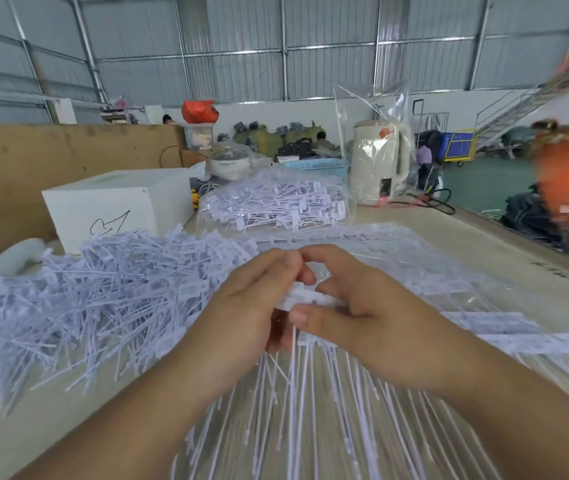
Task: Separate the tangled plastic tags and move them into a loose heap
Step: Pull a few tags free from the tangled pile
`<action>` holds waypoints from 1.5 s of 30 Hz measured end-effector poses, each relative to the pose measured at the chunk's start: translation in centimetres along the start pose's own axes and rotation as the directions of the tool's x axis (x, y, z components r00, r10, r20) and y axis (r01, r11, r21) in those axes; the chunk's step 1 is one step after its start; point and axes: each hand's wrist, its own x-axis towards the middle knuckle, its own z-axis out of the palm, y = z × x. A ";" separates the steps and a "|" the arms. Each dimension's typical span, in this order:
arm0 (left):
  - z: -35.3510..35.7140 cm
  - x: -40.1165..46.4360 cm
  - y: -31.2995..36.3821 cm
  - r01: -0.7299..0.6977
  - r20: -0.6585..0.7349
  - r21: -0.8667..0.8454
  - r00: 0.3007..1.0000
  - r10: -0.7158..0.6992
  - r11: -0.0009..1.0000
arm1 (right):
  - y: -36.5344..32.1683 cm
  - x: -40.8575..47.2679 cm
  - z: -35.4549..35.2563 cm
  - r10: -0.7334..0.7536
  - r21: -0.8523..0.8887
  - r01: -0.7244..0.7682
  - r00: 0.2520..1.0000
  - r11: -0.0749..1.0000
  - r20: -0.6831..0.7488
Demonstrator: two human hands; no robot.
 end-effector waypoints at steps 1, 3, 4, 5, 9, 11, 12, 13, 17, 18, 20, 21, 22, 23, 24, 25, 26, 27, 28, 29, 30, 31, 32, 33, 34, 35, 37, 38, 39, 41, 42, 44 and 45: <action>-0.1 -0.1 0.0 -0.004 0.029 0.023 1.000 0.004 1.000 | 0.1 0.0 0.0 -0.005 -0.011 0.005 1.000 1.000 -0.006; -0.2 -0.2 0.1 -0.008 0.089 0.104 0.996 -0.001 0.995 | 0.1 -0.2 -0.1 -0.008 -0.005 0.008 1.000 1.000 0.000; -0.2 -0.2 0.0 -0.001 0.104 0.124 0.994 -0.012 0.992 | 0.1 -0.2 0.0 0.001 -0.011 -0.001 1.000 1.000 0.010; -0.2 -0.2 0.0 0.014 0.108 0.122 0.994 -0.027 0.992 | 0.2 -0.2 0.0 0.016 -0.021 -0.016 1.000 1.000 0.022; -0.5 0.0 0.0 0.054 0.105 0.018 0.993 -0.055 0.998 | 0.1 -0.1 -0.6 0.011 -0.025 -0.011 1.000 1.000 0.020; -0.7 0.2 0.2 0.068 0.085 -0.042 0.994 -0.064 0.997 | 0.0 0.0 -1.3 0.006 -0.064 -0.005 1.000 0.998 0.012; -0.8 0.2 0.3 0.078 0.079 -0.053 0.994 -0.073 0.996 | 0.0 0.0 -1.5 0.008 -0.085 -0.007 1.000 0.996 0.016; -0.9 0.2 0.4 0.088 0.086 -0.057 0.993 -0.082 0.995 | 0.1 0.0 -1.6 0.009 -0.078 -0.007 1.000 0.997 0.026; -0.7 0.2 0.3 0.087 0.109 -0.085 0.991 -0.078 0.993 | 0.1 0.0 -1.3 -0.009 -0.044 0.009 1.000 0.999 -0.003; -0.5 0.3 0.2 0.074 0.084 -0.110 0.994 -0.065 0.991 | 0.1 0.1 -1.1 -0.021 -0.058 0.018 0.999 0.998 -0.042; 0.1 0.4 0.1 0.049 0.017 -0.209 0.999 -0.047 0.977 | 0.2 0.2 -0.5 -0.059 -0.089 0.046 0.987 0.995 -0.150; 0.4 0.4 0.2 0.042 -0.013 -0.276 0.999 -0.047 0.960 | 0.0 0.2 0.0 -0.083 -0.109 0.061 0.975 0.992 -0.207; 0.6 0.4 0.2 0.038 -0.036 -0.345 0.998 -0.053 0.938 | -0.1 0.3 0.5 -0.108 -0.121 0.078 0.956 0.990 -0.273; 0.8 0.3 0.3 0.038 -0.050 -0.408 0.997 -0.064 0.912 | -0.2 0.4 0.8 -0.127 -0.122 0.088 0.925 0.989 -0.357; 0.8 0.3 0.4 0.041 -0.058 -0.454 0.995 -0.076 0.890 | -0.2 0.5 0.8 -0.124 -0.107 0.085 0.886 0.991 -0.446; 0.6 0.3 0.6 0.044 -0.065 -0.467 0.994 -0.084 0.883 | -0.3 0.5 0.4 -0.112 -0.089 0.077 0.845 0.993 -0.522; 0.3 0.3 0.8 0.039 -0.074 -0.447 0.994 -0.081 0.894 | -0.3 0.6 -0.1 -0.106 -0.075 0.077 0.817 0.994 -0.566; 0.0 0.3 1.0 0.036 -0.076 -0.414 0.994 -0.073 0.910 | -0.2 0.6 -0.8 -0.103 -0.048 0.092 0.815 0.995 -0.570; -0.2 0.3 1.1 0.037 -0.068 -0.381 0.995 -0.069 0.924 | -0.1 0.4 -1.4 -0.093 0.000 0.110 0.841 0.994 -0.533; -0.2 0.2 1.2 0.044 -0.054 -0.354 0.996 -0.067 0.934 | 0.1 0.2 -1.6 -0.081 0.060 0.121 0.887 0.991 -0.455; -0.2 0.2 1.3 0.045 -0.034 -0.326 0.998 -0.059 0.944 | 0.1 0.1 -1.4 -0.071 0.114 0.118 0.935 0.987 -0.347; 0.0 0.1 1.2 0.040 -0.009 -0.295 0.999 -0.044 0.955 | 0.1 0.1 -1.0 -0.069 0.127 0.101 0.970 0.987 -0.233; 0.2 0.0 1.0 0.031 0.016 -0.258 0.999 -0.028 0.966 | 0.2 0.1 -0.5 -0.079 0.097 0.093 0.987 0.991 -0.140; 0.5 -0.1 0.8 0.026 0.037 -0.223 0.999 -0.019 0.974 | 0.3 0.1 -0.1 -0.100 0.041 0.104 0.992 0.994 -0.083; 0.6 -0.1 0.7 0.029 0.061 -0.196 0.998 -0.017 0.980 | 0.5 0.2 0.1 -0.116 -0.009 0.115 0.992 0.993 -0.057; 0.7 -0.2 0.6 0.041 0.092 -0.183 0.995 -0.025 0.982 | 0.6 0.2 0.1 -0.113 -0.037 0.111 0.992 0.993 -0.051; 0.6 -0.4 0.5 0.080 0.153 -0.169 0.987 -0.054 0.982 | 0.7 0.2 -0.3 -0.092 -0.086 0.088 0.995 0.992 -0.041; 0.6 -0.4 0.5 0.095 0.174 -0.157 0.982 -0.067 0.983 | 0.7 0.1 -0.3 -0.091 -0.129 0.087 0.995 0.988 -0.030; 0.5 -0.4 0.6 0.106 0.187 -0.142 0.979 -0.078 0.984 | 0.6 0.1 -0.3 -0.091 -0.163 0.088 0.996 0.983 -0.011; 0.5 -0.3 0.7 0.134 0.185 -0.144 0.977 -0.106 0.981 | 0.4 0.0 -0.3 -0.068 -0.126 0.073 0.997 0.989 0.041; 0.4 -0.3 0.7 0.149 0.175 -0.169 0.977 -0.120 0.974 | 0.3 0.0 -0.5 -0.040 -0.074 0.045 0.997 0.996 0.069; 0.0 -0.1 0.7 0.177 0.153 -0.228 0.978 -0.145 0.957 | 0.0 -0.1 -1.4 0.034 -0.046 -0.028 0.992 0.999 0.123; -0.3 0.0 0.7 0.189 0.148 -0.250 0.977 -0.156 0.950 | -0.2 -0.1 -1.9 0.066 -0.082 -0.055 0.989 0.995 0.136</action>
